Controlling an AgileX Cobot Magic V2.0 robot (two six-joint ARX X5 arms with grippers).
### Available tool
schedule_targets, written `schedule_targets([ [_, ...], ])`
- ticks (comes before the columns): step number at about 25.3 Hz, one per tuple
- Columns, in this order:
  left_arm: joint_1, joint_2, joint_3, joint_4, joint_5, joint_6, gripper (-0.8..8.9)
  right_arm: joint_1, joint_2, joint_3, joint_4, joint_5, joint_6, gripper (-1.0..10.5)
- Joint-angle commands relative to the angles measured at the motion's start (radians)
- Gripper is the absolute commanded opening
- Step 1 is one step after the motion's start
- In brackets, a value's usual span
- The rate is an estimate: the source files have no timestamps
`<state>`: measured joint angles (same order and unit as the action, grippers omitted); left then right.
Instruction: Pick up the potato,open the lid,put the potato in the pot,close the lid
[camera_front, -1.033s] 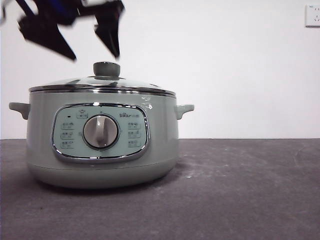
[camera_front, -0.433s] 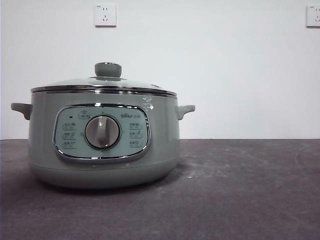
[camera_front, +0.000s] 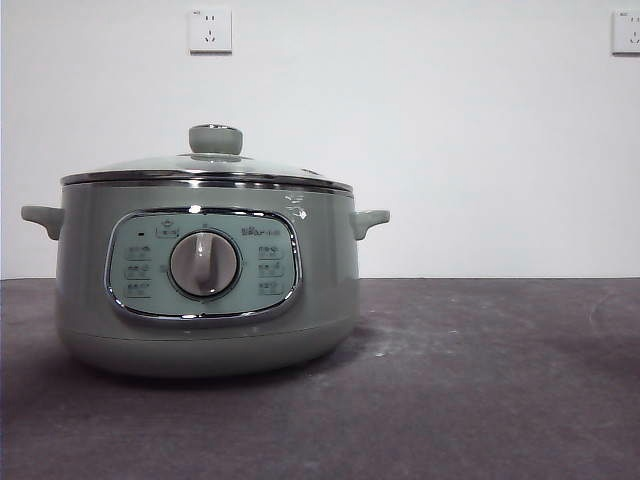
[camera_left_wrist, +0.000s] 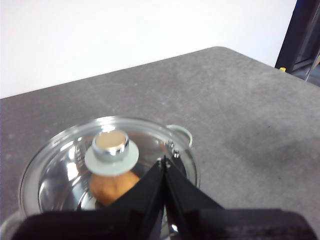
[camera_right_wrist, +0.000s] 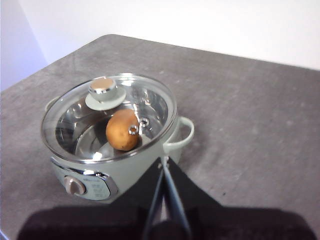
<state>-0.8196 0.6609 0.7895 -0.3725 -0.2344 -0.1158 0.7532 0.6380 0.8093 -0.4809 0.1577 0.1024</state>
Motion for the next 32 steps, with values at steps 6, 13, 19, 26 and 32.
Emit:
schedule_targets([
  [6,-0.085,-0.163,-0.256,0.066,-0.106,-0.028,-0.08,0.002,-0.077,-0.271,0.183,0.007,0.096,-0.1],
  [13,-0.095,-0.167,-0.273,-0.04,-0.106,-0.052,-0.01,0.001,-0.049,-0.28,0.151,0.007,0.126,0.0],
  [19,-0.096,-0.166,-0.273,-0.151,-0.103,-0.058,-0.02,0.0,-0.05,-0.28,0.148,0.006,0.125,0.0],
  [26,-0.015,-0.258,-0.273,-0.134,-0.126,0.041,-0.02,0.001,-0.05,-0.28,0.147,0.006,0.125,0.0],
  [32,0.397,-0.441,-0.303,-0.046,-0.123,0.011,-0.02,0.0,-0.05,-0.28,0.147,0.006,0.125,0.0],
])
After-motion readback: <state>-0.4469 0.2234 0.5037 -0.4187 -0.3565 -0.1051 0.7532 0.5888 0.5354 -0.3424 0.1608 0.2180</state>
